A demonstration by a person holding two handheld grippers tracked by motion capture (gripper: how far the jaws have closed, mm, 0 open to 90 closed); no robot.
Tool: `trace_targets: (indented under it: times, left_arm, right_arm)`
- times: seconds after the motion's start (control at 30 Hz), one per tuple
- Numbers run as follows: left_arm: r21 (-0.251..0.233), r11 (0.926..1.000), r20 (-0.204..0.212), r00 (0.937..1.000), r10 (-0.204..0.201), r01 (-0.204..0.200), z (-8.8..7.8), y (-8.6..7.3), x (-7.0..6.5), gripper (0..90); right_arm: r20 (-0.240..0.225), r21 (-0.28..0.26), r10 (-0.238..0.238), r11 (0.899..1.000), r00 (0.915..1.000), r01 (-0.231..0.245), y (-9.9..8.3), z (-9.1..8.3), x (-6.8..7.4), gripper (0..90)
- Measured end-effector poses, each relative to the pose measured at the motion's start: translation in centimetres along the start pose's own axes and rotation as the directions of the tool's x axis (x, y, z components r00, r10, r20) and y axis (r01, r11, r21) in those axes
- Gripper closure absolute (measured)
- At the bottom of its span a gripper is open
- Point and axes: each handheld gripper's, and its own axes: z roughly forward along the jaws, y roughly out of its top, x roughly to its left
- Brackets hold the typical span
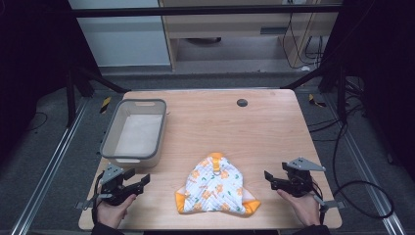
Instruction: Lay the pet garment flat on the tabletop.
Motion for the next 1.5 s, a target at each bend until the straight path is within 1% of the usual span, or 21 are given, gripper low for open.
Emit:
trace_targets:
  times: [0.07,0.13,0.17,0.27,0.3,0.33,0.43,0.57,0.67,0.7,0.73,0.8,0.87,1.0,1.1,1.27,1.37,1.5]
  left_arm:
    - [-0.002,1.0,-0.002,1.0,0.006,-0.006,0.0,0.5,0.0,32.1]
    - [-0.005,1.0,0.0,1.0,0.004,-0.004,0.0,1.0,0.1,32.0]
    - [-0.008,1.0,0.001,1.0,0.003,-0.003,0.0,1.3,0.1,32.0]
    - [-0.024,0.9997,0.014,0.9999,-0.01,0.011,-0.1,1.9,0.1,32.0]
    - [-0.024,0.9997,0.014,0.9999,-0.01,0.011,-0.1,1.9,0.1,31.9]
    - [-0.03,0.9995,0.021,0.9997,-0.014,0.014,-0.1,2.1,0.1,31.9]
    - [-0.044,0.999,0.027,0.9996,0.0,0.001,-0.2,2.9,-0.3,32.0]
    - [-0.058,0.9983,0.032,0.9994,0.012,-0.01,0.0,3.8,-0.6,32.4]
    - [-0.07,0.9974,0.05,0.9986,0.02,-0.017,0.3,4.5,-1.2,33.1]
    - [-0.07,0.9974,0.05,0.9986,0.02,-0.017,0.3,4.5,-1.2,33.2]
    - [-0.076,0.9968,0.058,0.9979,0.028,-0.024,0.6,4.9,-1.7,33.6]
    - [-0.081,0.9962,0.066,0.9972,0.036,-0.031,1.0,5.1,-2.3,34.5]
    - [-0.078,0.9958,0.071,0.996,0.054,-0.049,1.5,5.3,-2.9,35.0]
    - [-0.07,0.995,0.082,0.9936,0.077,-0.071,2.8,5.8,-4.1,36.3]
    - [-0.056,0.9943,0.083,0.992,0.095,-0.091,3.9,6.0,-4.8,37.1]
    - [-0.02,0.9936,0.104,0.9882,0.112,-0.111,5.7,6.1,-5.9,38.2]
    - [-0.005,0.9945,0.126,0.9865,0.104,-0.105,6.7,6.0,-6.5,39.6]
    - [0.024,0.9909,0.138,0.982,0.128,-0.133,7.7,5.7,-7.1,41.3]
  right_arm:
    - [-0.003,-0.01,0.012,1.0,0.9999,-0.012,0.4,-0.1,0.1,23.9]
    - [-0.004,-0.013,-0.004,1.0,1.0,0.004,0.9,-0.2,0.2,24.4]
    - [-0.001,-0.025,-0.01,1.0,0.9999,0.01,1.2,-0.3,0.2,24.7]
    - [-0.01,-0.056,-0.001,0.998,1.0,0.0,2.3,-0.7,0.2,25.7]
    - [-0.01,-0.056,-0.001,0.998,1.0,0.0,2.3,-0.7,0.2,25.7]
    - [-0.031,-0.07,0.007,0.997,0.9995,-0.009,3.0,-0.9,0.1,25.9]
    - [-0.038,-0.079,0.005,0.997,0.9993,-0.008,3.9,-1.0,0.2,27.2]
    - [-0.059,-0.107,0.0,0.994,0.9982,-0.006,5.2,-1.1,0.6,29.6]
    - [-0.075,-0.122,-0.004,0.993,0.9972,-0.005,5.9,-1.0,1.1,33.1]
    - [-0.075,-0.122,-0.004,0.993,0.9972,-0.005,5.9,-1.0,1.1,33.1]
    - [-0.088,-0.121,-0.017,0.993,0.996,0.006,6.3,-0.6,1.7,34.7]
    - [-0.096,-0.123,-0.03,0.992,0.995,0.018,6.5,-0.3,2.2,37.5]
    - [-0.119,-0.12,-0.043,0.992,0.992,0.029,6.7,0.1,2.7,39.6]
    - [-0.143,-0.104,-0.074,0.993,0.9869,0.059,7.2,1.0,3.6,43.6]
    - [-0.161,-0.09,-0.082,0.994,0.9836,0.068,7.4,1.8,4.2,45.6]
    - [-0.185,-0.07,-0.096,0.994,0.9781,0.084,7.5,3.3,5.0,47.8]
    - [-0.199,-0.055,-0.101,0.994,0.9747,0.092,7.2,4.0,5.3,49.1]
    - [-0.21,-0.032,-0.104,0.994,0.9722,0.1,6.6,4.7,5.5,50.1]
